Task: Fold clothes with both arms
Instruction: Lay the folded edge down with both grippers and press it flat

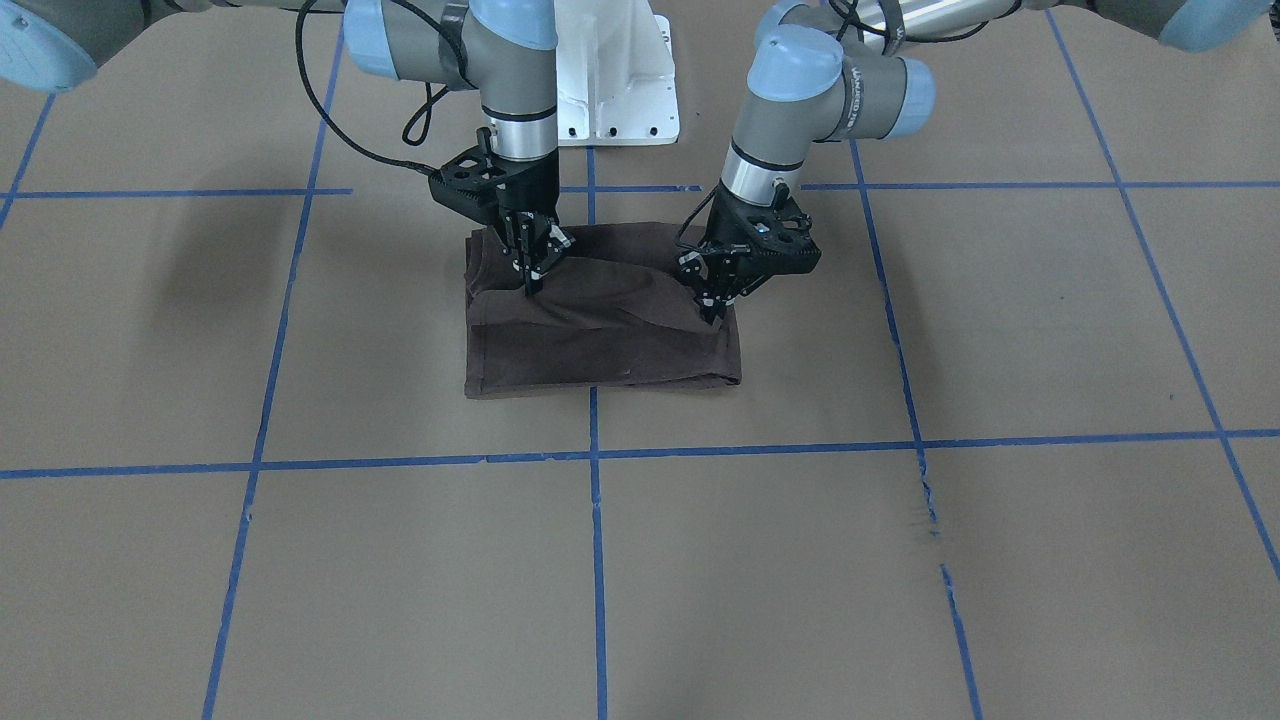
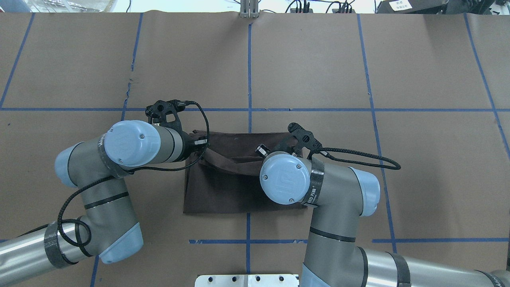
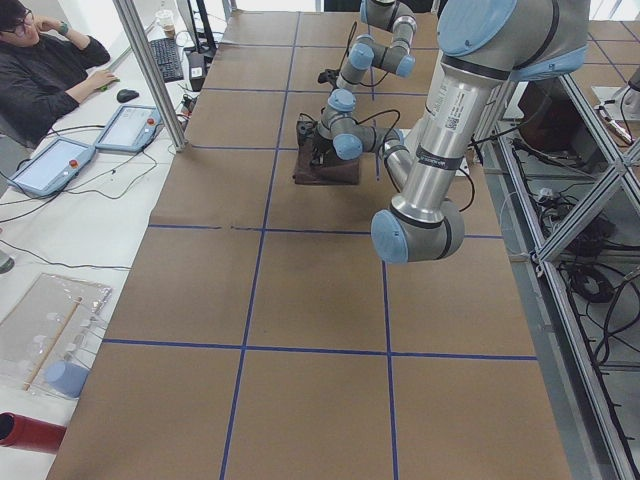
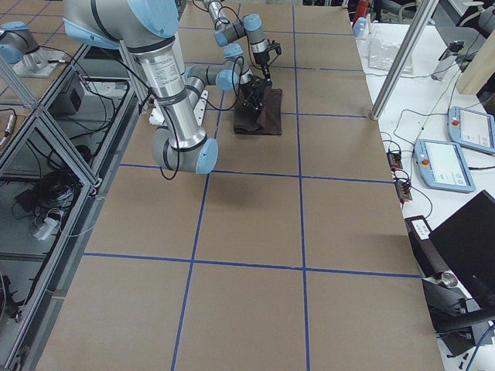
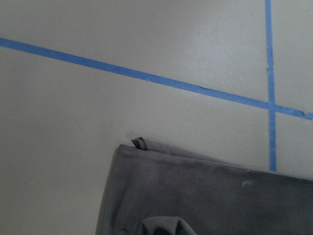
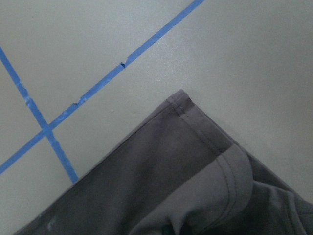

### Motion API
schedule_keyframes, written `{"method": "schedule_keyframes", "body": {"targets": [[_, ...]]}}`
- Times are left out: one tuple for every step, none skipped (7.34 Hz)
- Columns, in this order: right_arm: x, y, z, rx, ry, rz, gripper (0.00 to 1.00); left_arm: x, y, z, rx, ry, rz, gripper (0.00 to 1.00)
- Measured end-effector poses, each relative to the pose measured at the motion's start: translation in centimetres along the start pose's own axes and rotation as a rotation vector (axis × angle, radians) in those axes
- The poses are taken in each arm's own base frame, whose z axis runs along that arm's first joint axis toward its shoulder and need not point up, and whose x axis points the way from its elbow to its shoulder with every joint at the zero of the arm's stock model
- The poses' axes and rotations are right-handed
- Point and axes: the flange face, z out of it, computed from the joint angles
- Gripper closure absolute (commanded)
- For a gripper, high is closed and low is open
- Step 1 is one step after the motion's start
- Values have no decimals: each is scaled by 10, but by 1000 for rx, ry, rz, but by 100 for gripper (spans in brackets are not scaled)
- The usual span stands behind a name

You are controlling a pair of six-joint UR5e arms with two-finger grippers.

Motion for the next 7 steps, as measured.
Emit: {"method": "schedule_keyframes", "body": {"targets": [[0, -1, 1, 1, 2, -1, 100, 0, -1, 2, 1, 0, 0, 100], [-1, -4, 2, 5, 2, -1, 100, 3, -4, 1, 4, 3, -2, 100], [-3, -8, 3, 11, 3, -1, 100, 3, -8, 1, 10, 2, -6, 100], [-5, -12, 7, 18, 7, -1, 100, 2, -13, 3, 14, -2, -10, 100], [-11, -16, 12, 21, 16, 1, 100, 1, -16, 4, 17, -6, -13, 100], [-18, -18, 17, 19, 28, 2, 100, 0, -17, 5, 19, -9, -14, 100], [-23, -19, 22, 21, 38, 1, 100, 0, -18, 6, 19, -10, -15, 100]]}}
